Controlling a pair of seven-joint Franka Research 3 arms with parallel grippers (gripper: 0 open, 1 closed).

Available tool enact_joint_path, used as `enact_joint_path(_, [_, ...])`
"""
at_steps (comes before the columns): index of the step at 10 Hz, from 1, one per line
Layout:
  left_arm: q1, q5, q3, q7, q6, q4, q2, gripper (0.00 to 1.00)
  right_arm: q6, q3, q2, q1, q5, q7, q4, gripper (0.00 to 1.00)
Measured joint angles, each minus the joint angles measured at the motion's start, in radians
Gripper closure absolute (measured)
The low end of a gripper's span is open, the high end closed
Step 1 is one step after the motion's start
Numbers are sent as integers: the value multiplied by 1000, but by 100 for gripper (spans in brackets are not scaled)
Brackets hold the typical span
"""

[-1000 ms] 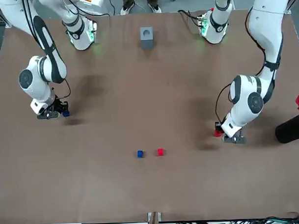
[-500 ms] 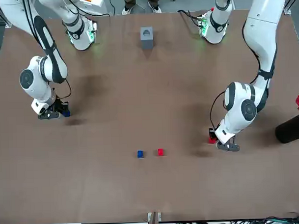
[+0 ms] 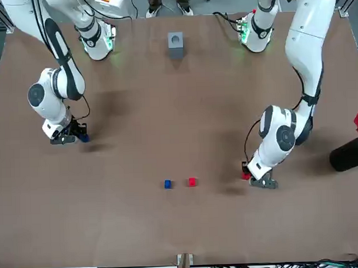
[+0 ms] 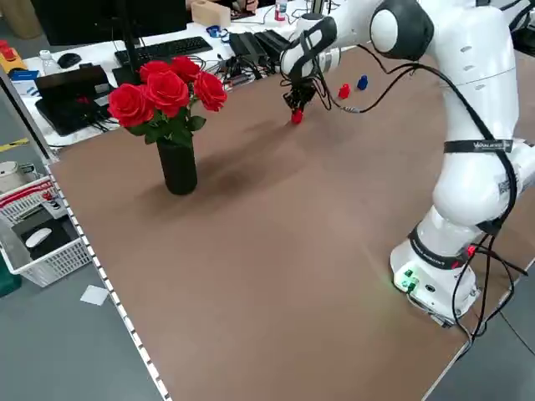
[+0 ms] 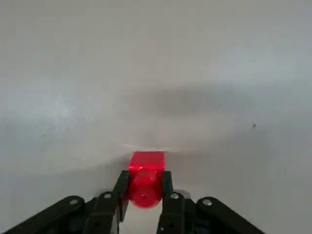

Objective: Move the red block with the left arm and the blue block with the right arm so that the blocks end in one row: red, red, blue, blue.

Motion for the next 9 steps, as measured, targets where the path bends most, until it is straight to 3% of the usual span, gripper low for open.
enact_joint_path(3, [-23, 9, -18, -44, 0, 67, 45, 70, 3, 11, 36, 29, 56, 0, 40, 66])
enact_joint_path(6, [-59, 11, -21, -107, -1, 106, 70, 70, 3, 52, 57, 38, 80, 23, 73, 66])
enact_joint_path(9, [-117, 11, -22, -180, -91, 218, 127, 70, 3, 86, 78, 39, 81, 70, 108, 66])
